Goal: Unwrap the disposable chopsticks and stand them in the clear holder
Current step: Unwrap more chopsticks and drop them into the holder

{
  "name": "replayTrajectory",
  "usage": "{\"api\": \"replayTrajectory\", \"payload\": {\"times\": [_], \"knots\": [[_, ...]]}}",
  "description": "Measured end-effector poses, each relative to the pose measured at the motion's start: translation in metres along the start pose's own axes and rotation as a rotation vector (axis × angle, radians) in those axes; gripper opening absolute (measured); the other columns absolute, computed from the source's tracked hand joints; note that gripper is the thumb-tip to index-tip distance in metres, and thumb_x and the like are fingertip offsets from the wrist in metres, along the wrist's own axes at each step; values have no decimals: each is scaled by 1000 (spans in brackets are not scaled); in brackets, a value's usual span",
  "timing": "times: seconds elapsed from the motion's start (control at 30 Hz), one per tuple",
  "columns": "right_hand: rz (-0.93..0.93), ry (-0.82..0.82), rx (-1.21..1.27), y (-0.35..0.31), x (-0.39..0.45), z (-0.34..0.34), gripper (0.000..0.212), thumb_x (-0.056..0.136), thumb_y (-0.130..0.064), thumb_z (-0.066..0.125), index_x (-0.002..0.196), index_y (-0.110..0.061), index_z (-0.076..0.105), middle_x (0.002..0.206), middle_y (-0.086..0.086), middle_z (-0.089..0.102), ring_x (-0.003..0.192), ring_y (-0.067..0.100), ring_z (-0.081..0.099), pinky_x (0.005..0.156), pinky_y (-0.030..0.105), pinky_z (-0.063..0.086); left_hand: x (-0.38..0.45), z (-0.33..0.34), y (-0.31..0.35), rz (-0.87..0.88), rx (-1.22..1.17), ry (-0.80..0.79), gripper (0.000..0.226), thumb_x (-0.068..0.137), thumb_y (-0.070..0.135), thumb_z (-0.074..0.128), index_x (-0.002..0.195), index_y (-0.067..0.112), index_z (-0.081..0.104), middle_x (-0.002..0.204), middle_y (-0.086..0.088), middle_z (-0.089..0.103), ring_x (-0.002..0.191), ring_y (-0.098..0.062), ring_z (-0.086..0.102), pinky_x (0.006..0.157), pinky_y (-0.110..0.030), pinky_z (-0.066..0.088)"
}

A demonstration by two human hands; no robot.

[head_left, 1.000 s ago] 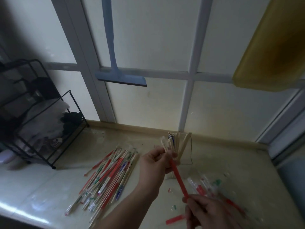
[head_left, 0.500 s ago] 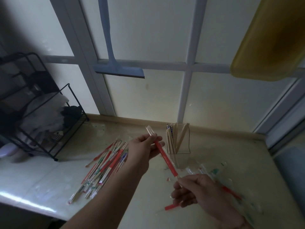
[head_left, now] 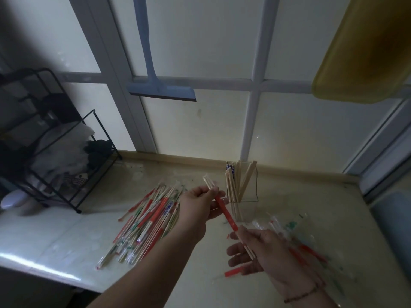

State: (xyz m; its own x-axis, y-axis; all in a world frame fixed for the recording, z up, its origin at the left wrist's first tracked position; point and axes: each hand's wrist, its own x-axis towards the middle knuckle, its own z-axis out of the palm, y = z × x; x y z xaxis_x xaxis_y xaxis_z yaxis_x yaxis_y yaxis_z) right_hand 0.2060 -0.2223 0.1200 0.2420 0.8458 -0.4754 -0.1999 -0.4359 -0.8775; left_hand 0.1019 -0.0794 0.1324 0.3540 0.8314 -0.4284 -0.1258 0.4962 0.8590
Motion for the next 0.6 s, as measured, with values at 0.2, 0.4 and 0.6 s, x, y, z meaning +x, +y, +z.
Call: {"api": "replayTrajectory", "payload": {"times": [0.2,0.4,0.6], "knots": [[-26,21,-105,19,-9,-11,34,95,-31,53,86,-1,66,78,15,75,74,28,73,64,34,50,15,-10,-5,-41,-80,97,15,95,8,59,103,-5,63,88,-15,75,82,-28,75,73,-39,62],[-112,67,68,40,-24,-33,36,90,-21,63,58,-5,65,66,28,66,60,36,67,52,32,49,42,-29,-13,-106,-202,175,13,97,10,57,101,-3,59,98,-19,71,87,-26,73,70,-36,60],[-307,193,75,59,-60,-80,48,65,-49,82,57,-5,64,47,19,49,42,37,57,43,31,44,83,-67,-28,-77,-409,378,6,93,1,57,91,4,61,87,-12,75,76,-18,74,77,-44,61]]}}
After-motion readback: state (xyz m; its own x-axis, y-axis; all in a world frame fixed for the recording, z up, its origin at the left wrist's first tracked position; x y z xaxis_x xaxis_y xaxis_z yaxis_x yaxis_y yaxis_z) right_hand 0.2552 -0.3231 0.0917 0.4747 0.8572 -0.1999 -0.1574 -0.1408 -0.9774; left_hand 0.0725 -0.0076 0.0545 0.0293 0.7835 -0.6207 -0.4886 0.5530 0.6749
